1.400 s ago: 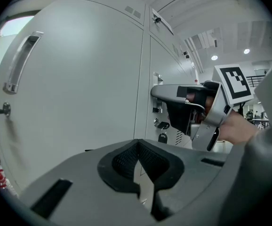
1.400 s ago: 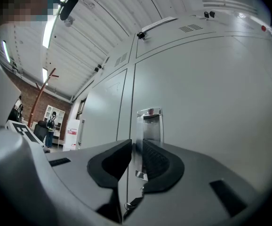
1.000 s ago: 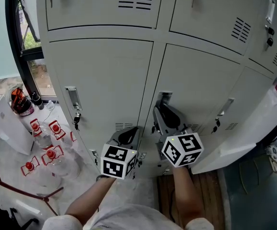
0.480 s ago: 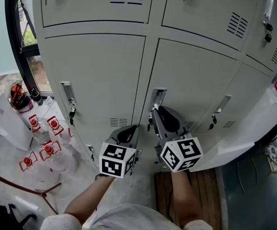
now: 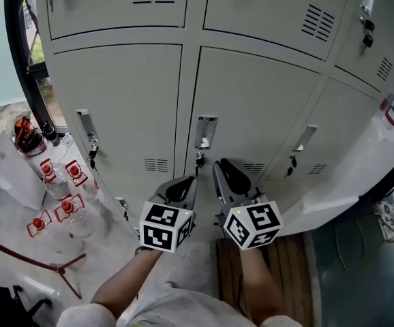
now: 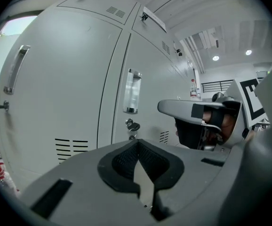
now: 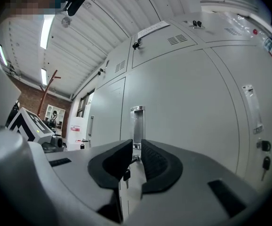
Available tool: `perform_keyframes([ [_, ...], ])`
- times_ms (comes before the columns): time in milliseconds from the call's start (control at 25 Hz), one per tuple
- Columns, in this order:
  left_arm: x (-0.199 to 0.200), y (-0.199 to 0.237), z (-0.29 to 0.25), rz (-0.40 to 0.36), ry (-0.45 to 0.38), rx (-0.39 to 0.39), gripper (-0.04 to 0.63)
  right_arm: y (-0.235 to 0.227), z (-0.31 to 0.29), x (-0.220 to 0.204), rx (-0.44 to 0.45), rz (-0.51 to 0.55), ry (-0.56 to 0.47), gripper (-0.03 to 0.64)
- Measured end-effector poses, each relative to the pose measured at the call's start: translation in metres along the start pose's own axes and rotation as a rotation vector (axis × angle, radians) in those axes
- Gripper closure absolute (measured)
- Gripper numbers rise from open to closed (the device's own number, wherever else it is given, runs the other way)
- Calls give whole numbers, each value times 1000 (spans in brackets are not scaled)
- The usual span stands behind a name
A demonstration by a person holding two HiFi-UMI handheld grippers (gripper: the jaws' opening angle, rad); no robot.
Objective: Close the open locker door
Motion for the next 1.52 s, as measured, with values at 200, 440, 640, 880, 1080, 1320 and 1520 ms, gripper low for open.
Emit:
perform_keyframes([
  [200, 7, -19, 2, -5, -1, 2, 589, -4, 21, -1, -1, -5, 16, 575],
  [440, 16, -43, 9, -12, -9, 9, 589, -6, 49, 1, 1, -7, 23, 586],
  [640, 21, -64, 16, -20, -6, 15, 589, -6, 73, 3, 6, -7, 28, 595],
  [880, 26, -87, 26, -27, -10, 29, 589, -6, 101, 4, 14, -4, 32, 606],
  [1080, 28, -108, 31, -24, -11, 35, 589, -8, 124, 5, 20, -1, 37, 612],
  [1320, 30, -131, 36, -23, -6, 44, 589, -14, 148, 4, 25, 4, 53, 613],
  [1520, 30, -145, 38, -22, -5, 54, 589, -17, 162, 3, 38, 2, 57, 614],
])
Point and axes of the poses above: the fingertips, and each gripper's own axes: z backward along the fingers, y to its left, x out of its top, the point moved 3 cm from there along z, backward along the fingers, and after that the axes turned 13 degrees about -z, right-handed, at the moved point
